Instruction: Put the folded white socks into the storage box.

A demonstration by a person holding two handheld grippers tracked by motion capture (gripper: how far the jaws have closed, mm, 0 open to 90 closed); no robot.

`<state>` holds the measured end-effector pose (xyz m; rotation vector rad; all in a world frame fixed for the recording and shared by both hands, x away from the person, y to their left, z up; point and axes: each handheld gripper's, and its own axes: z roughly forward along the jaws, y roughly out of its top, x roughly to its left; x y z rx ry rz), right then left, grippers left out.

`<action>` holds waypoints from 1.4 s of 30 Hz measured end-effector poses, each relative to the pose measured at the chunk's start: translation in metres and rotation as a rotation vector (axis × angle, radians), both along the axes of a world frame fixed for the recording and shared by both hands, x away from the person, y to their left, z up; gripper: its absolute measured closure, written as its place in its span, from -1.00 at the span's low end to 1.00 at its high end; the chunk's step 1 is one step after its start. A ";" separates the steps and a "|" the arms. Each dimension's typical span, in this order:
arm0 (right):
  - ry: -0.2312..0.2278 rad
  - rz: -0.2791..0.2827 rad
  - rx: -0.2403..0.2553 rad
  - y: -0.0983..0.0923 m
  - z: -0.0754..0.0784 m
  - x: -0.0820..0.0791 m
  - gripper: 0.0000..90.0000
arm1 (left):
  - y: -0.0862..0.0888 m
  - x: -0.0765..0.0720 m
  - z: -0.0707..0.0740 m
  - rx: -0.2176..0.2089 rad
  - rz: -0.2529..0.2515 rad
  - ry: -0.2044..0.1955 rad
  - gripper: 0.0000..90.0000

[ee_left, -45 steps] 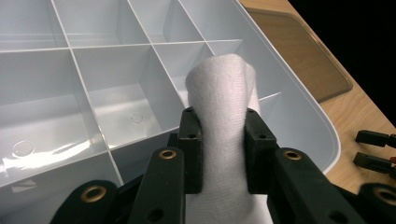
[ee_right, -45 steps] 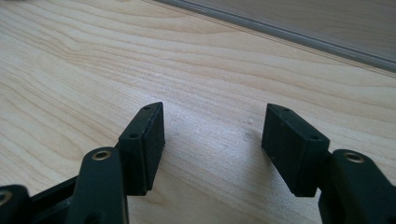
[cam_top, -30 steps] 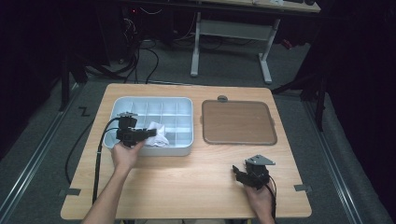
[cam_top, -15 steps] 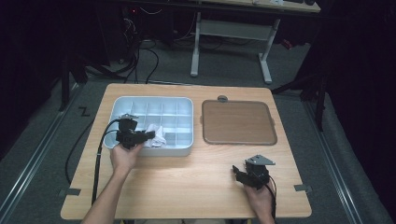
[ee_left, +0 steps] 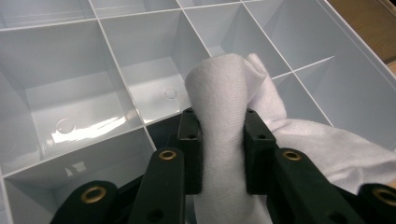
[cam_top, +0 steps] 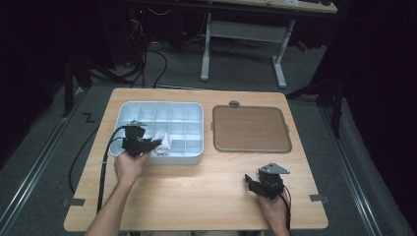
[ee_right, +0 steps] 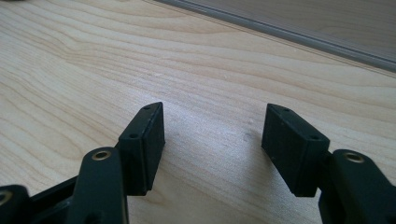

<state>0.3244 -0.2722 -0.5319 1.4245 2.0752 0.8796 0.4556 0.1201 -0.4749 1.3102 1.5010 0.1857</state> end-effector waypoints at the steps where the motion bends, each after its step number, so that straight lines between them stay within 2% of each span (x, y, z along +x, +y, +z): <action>1: 0.000 0.000 0.000 0.000 0.000 0.000 -0.12 | 0.000 0.000 0.000 0.011 -0.001 0.000 0.64; 4: 0.000 0.000 -0.001 0.000 0.000 0.000 -0.12 | -0.001 0.001 -0.002 0.044 -0.001 0.007 0.64; 5: 0.000 0.000 0.000 0.000 0.000 0.000 -0.12 | -0.003 0.001 -0.004 0.075 -0.001 0.011 0.64; 7: 0.000 0.001 0.000 0.000 0.000 0.000 -0.12 | -0.010 0.001 -0.010 0.172 -0.022 0.003 0.64; 8: 0.000 0.001 0.000 0.000 0.000 0.000 -0.12 | -0.013 0.001 -0.013 0.186 -0.025 0.010 0.64; 10: 0.000 0.001 -0.001 0.000 0.000 0.000 -0.12 | -0.015 0.003 -0.017 0.176 -0.033 0.040 0.64; 11: 0.000 0.001 0.000 0.000 0.000 0.000 -0.12 | -0.015 0.004 -0.016 0.160 -0.025 0.041 0.64; 14: 0.000 0.002 -0.001 0.000 0.000 0.000 -0.12 | -0.015 0.003 -0.017 0.173 -0.031 0.036 0.64; 17: 0.000 0.001 0.000 0.000 0.000 0.000 -0.12 | -0.016 0.004 -0.016 0.166 -0.027 0.041 0.64; 24: 0.000 0.001 0.000 0.000 0.000 0.000 -0.12 | -0.016 0.006 -0.016 0.178 -0.035 0.080 0.64; 42: 0.000 0.002 -0.001 0.000 0.000 0.000 -0.12 | -0.016 0.007 -0.016 0.179 -0.047 0.096 0.61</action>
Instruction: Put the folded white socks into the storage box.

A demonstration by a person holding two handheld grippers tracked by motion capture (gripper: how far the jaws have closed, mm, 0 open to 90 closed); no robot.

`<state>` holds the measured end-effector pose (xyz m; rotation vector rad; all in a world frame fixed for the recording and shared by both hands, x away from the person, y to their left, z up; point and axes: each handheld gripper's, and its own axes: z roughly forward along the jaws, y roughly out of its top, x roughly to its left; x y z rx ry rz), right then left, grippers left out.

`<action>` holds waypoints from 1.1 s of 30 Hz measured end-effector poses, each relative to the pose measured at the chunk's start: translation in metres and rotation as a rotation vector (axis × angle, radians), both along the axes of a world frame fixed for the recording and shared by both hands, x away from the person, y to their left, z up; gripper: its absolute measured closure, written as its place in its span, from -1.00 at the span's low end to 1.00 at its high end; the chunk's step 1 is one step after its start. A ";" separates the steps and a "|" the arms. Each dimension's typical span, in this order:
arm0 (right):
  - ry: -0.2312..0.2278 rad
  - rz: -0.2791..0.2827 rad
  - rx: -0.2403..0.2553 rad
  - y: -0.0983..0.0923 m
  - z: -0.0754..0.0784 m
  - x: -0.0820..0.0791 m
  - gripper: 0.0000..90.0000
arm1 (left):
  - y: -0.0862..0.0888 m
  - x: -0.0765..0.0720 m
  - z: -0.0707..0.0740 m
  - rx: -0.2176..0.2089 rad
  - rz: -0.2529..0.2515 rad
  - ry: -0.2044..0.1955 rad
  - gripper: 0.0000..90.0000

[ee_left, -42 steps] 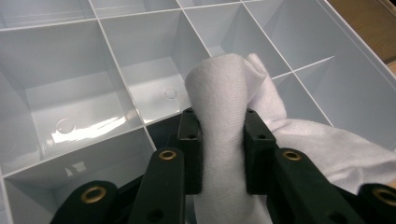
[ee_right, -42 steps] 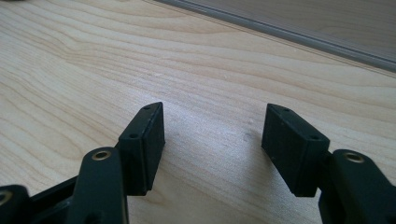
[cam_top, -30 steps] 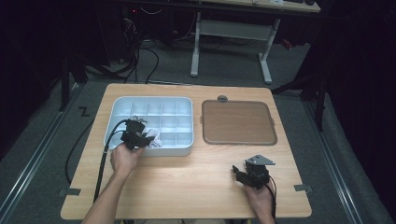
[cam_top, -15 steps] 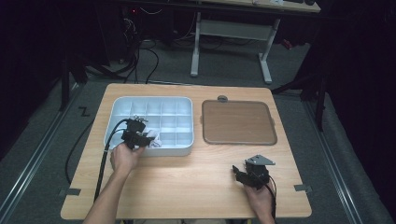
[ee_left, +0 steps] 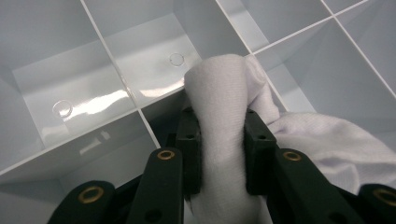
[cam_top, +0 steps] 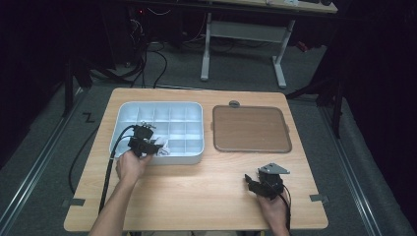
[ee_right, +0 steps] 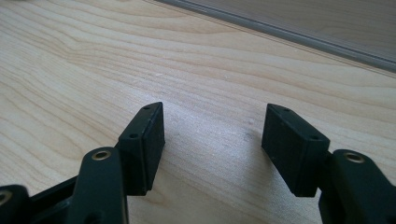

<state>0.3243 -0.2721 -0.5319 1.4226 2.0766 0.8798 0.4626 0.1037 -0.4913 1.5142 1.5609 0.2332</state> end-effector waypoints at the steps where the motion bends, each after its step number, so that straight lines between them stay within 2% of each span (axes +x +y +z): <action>1: 0.000 0.000 0.000 0.000 0.000 0.000 -0.12 | 0.000 0.000 0.000 -0.005 0.001 0.001 0.60; 5: 0.000 0.000 0.000 0.000 0.000 0.000 -0.12 | -0.002 0.000 0.000 0.007 0.009 -0.007 0.54; 11: 0.000 0.000 0.000 0.000 0.000 0.000 -0.12 | -0.001 -0.001 0.004 0.001 0.017 -0.022 0.48; 24: 0.000 0.000 0.000 0.000 0.000 0.000 -0.12 | 0.009 -0.011 0.027 -0.074 0.028 -0.075 0.13; 29: 0.001 -0.001 0.001 0.000 0.000 0.000 -0.12 | 0.004 -0.018 0.036 -0.109 0.001 -0.075 -0.07; 32: 0.001 -0.001 0.001 0.000 0.000 0.000 -0.12 | -0.001 -0.017 0.038 -0.123 -0.025 -0.054 -0.20; 33: 0.000 0.000 0.001 0.000 0.000 0.000 -0.12 | -0.003 -0.017 0.037 -0.110 -0.030 -0.046 -0.22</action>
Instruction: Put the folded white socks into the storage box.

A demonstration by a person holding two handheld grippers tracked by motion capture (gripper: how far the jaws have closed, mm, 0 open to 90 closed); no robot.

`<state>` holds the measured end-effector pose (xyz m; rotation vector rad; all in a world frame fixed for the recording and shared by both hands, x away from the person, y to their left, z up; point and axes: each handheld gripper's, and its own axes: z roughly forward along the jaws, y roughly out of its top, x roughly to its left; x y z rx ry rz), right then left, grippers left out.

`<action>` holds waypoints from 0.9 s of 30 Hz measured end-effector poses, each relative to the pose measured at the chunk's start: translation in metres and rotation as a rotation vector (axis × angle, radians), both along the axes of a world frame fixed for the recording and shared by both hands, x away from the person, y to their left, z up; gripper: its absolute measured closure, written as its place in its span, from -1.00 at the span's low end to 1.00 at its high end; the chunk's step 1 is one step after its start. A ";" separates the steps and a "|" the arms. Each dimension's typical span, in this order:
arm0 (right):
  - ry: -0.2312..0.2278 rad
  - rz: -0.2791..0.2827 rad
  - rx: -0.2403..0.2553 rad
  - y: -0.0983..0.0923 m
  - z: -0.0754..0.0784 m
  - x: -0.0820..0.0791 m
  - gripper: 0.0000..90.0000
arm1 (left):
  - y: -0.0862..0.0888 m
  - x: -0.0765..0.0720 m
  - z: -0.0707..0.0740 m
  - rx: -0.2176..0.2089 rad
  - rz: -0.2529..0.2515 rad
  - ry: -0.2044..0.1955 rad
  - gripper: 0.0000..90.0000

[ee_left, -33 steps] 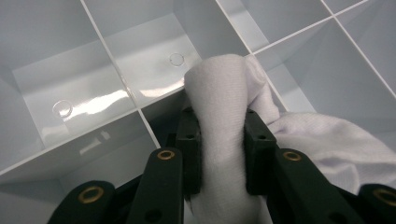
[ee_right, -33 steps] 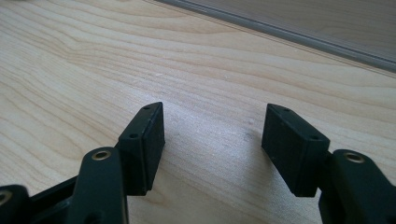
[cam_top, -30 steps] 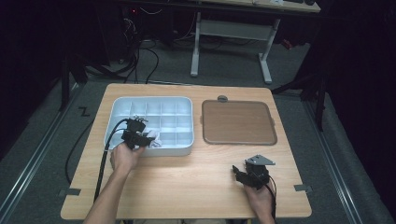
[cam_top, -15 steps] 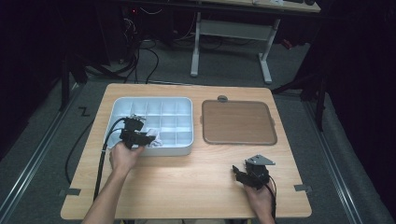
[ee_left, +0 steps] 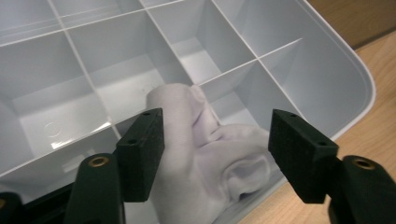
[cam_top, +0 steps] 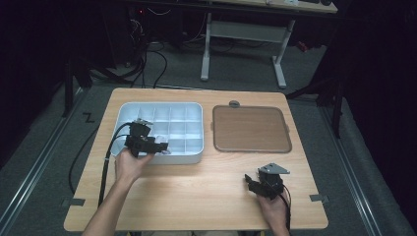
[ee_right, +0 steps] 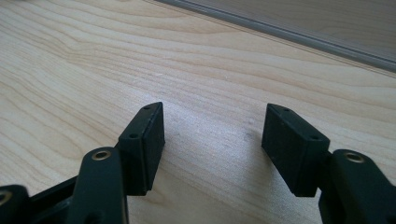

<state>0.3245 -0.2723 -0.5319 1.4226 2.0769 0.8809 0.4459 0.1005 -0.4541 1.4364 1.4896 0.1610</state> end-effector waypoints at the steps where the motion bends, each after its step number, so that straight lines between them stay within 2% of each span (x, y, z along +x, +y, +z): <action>1: 0.001 -0.001 0.001 0.000 0.000 0.000 -0.12 | -0.002 -0.001 -0.002 0.015 -0.003 -0.002 -0.25; 3: 0.000 0.000 0.000 0.000 0.000 0.000 -0.12 | -0.005 -0.003 -0.007 0.067 -0.001 -0.025 -0.23; 5: 0.000 0.000 0.000 0.000 0.000 0.000 -0.12 | -0.005 -0.007 -0.013 0.122 -0.001 -0.048 -0.10; 9: 0.000 -0.001 0.000 0.000 0.000 0.000 -0.12 | -0.003 -0.006 -0.015 0.161 0.007 -0.043 0.26; 12: 0.000 0.001 0.000 0.000 0.000 0.000 -0.12 | -0.007 -0.005 -0.020 0.225 -0.010 -0.049 0.45; 20: 0.000 0.002 0.000 0.000 0.000 0.000 -0.12 | -0.012 0.000 -0.027 0.250 -0.013 -0.002 0.63; 24: 0.000 0.002 0.000 0.000 0.000 0.000 -0.12 | -0.017 0.001 -0.031 0.295 -0.018 0.004 0.64; 27: 0.000 0.000 0.000 0.000 0.000 0.000 -0.12 | -0.018 0.003 -0.033 0.296 -0.018 0.020 0.64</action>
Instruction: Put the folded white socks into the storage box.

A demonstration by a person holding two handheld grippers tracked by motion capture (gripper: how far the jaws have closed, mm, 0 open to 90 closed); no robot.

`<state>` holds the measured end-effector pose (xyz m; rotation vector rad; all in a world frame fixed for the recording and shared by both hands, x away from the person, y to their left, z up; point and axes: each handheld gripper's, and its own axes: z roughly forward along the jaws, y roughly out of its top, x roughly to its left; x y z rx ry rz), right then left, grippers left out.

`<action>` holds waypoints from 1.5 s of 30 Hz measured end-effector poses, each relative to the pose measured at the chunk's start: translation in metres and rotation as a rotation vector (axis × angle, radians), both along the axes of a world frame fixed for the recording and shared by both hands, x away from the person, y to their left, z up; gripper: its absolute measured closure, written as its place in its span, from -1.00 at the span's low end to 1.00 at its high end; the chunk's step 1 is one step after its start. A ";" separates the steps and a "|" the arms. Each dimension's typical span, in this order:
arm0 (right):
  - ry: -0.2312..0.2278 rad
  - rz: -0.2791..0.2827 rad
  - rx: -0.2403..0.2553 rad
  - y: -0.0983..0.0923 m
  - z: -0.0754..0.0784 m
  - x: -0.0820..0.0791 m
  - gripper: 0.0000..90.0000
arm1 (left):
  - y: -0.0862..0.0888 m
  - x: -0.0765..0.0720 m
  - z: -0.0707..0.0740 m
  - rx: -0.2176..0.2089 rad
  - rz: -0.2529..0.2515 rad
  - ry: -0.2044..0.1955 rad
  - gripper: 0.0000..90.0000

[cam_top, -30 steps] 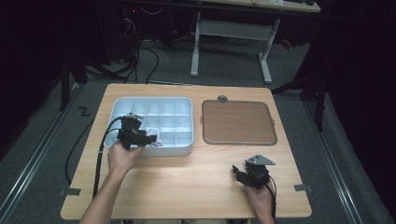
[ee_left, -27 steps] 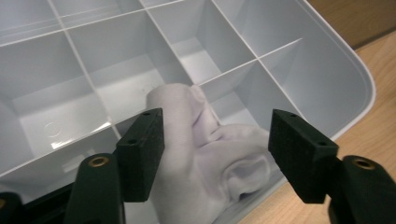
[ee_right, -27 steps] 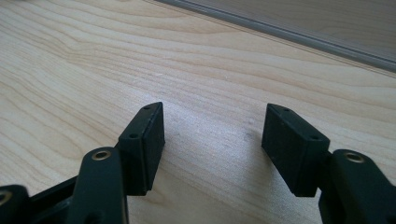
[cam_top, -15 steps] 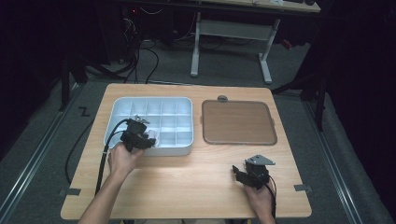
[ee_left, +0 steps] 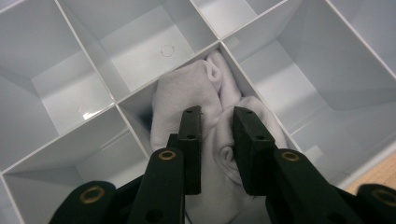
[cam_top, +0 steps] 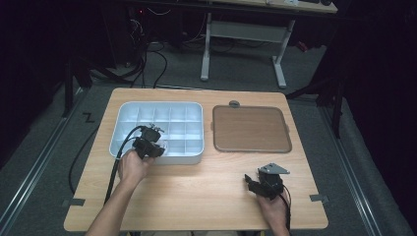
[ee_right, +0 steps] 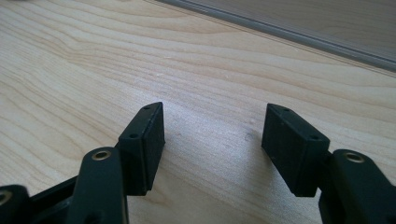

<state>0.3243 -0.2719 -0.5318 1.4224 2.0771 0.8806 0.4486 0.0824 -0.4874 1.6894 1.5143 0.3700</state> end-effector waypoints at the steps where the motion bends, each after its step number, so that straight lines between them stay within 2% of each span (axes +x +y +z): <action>1: 0.001 -0.002 0.001 0.000 0.000 0.000 -0.12 | 0.000 0.000 -0.001 -0.003 0.001 0.000 0.65; 6: 0.001 -0.002 0.001 0.000 0.000 0.000 -0.12 | 0.000 0.001 -0.002 -0.010 0.008 0.006 0.67; 14: 0.000 0.000 0.001 0.000 0.000 0.000 -0.12 | -0.001 0.001 -0.004 0.015 0.008 -0.005 0.69; 33: 0.000 0.003 0.001 0.000 0.000 0.001 -0.12 | -0.004 -0.001 -0.006 0.035 0.019 -0.012 0.73; 35: 0.000 0.003 0.001 0.001 0.000 0.001 -0.12 | -0.003 0.000 -0.005 0.017 0.022 -0.001 0.71; 38: 0.000 0.003 0.001 0.000 0.000 0.001 -0.12 | -0.001 -0.002 -0.002 -0.002 0.011 -0.012 0.54; 41: 0.001 0.002 0.003 0.000 0.000 0.001 -0.12 | 0.004 -0.004 0.007 -0.046 0.030 -0.030 0.25; 45: 0.001 0.003 0.002 0.001 0.000 0.001 -0.12 | 0.010 -0.010 0.022 -0.140 0.029 -0.073 0.15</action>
